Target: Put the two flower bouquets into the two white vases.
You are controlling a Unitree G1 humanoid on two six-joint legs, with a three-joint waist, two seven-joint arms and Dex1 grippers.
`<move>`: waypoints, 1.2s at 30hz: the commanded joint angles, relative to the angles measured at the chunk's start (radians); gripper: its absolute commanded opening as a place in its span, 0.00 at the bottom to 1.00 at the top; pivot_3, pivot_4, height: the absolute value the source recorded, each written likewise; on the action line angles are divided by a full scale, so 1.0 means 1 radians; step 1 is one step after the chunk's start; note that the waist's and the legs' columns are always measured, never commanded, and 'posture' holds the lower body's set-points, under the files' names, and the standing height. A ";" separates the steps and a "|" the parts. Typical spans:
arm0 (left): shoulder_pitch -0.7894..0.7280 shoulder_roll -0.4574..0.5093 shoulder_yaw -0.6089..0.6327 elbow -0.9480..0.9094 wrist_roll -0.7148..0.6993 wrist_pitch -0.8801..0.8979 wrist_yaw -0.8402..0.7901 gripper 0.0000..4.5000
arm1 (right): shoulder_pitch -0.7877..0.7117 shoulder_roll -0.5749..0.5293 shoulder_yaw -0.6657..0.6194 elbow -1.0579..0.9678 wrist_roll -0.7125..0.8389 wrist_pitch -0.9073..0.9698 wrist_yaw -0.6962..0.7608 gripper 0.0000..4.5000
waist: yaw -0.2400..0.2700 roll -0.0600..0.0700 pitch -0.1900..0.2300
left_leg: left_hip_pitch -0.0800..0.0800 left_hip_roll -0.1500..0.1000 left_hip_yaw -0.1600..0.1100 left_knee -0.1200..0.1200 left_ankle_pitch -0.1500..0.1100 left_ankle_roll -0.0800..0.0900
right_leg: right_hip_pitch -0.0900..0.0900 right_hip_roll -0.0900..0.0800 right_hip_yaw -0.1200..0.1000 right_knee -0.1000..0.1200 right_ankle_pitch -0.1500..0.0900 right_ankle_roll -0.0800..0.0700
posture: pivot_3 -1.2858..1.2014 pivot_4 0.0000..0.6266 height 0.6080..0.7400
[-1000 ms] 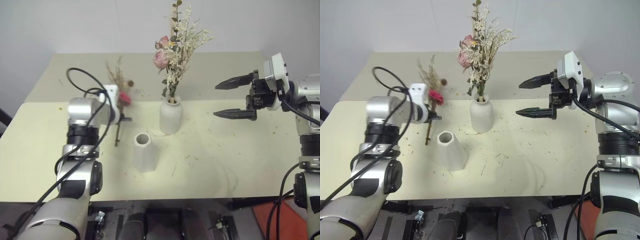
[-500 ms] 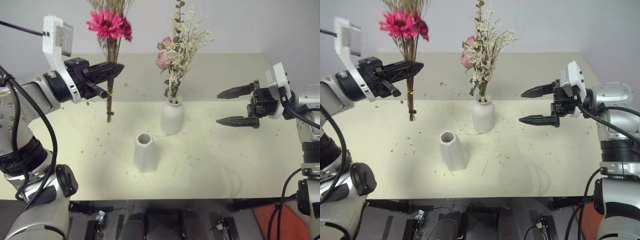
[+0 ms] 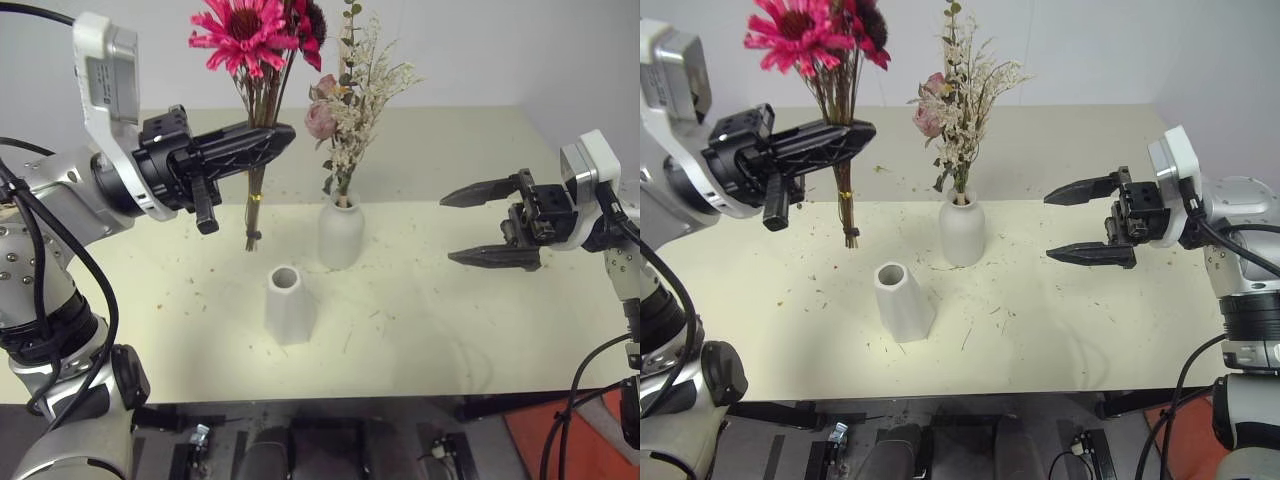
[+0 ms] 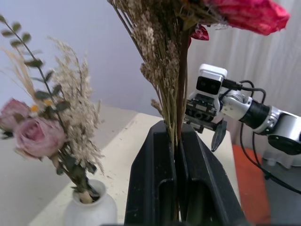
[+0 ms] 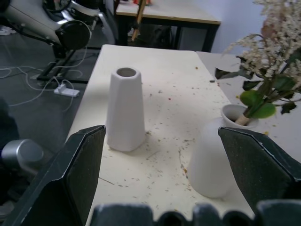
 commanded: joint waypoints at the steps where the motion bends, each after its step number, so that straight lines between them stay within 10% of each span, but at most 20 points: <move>1: 0.019 0.026 -0.002 -0.006 -0.035 -0.053 -0.015 0.00 | -0.005 -0.035 0.013 -0.025 0.052 -0.039 0.053 1.00 | 0.000 0.000 0.000 | 0.000 0.000 0.000 0.000 0.000 0.000 | 0.000 0.000 0.000 0.000 0.000 0.000 | 0.52 0.24 1.00; 36: 0.199 -0.027 -0.257 0.003 0.047 -0.312 -0.081 0.00 | 0.000 -0.057 0.003 -0.023 0.073 -0.055 0.053 1.00 | 0.006 0.000 0.000 | -0.001 0.000 0.000 0.000 0.000 0.000 | 0.000 0.000 0.000 -0.001 0.000 0.000 | 0.52 0.24 1.00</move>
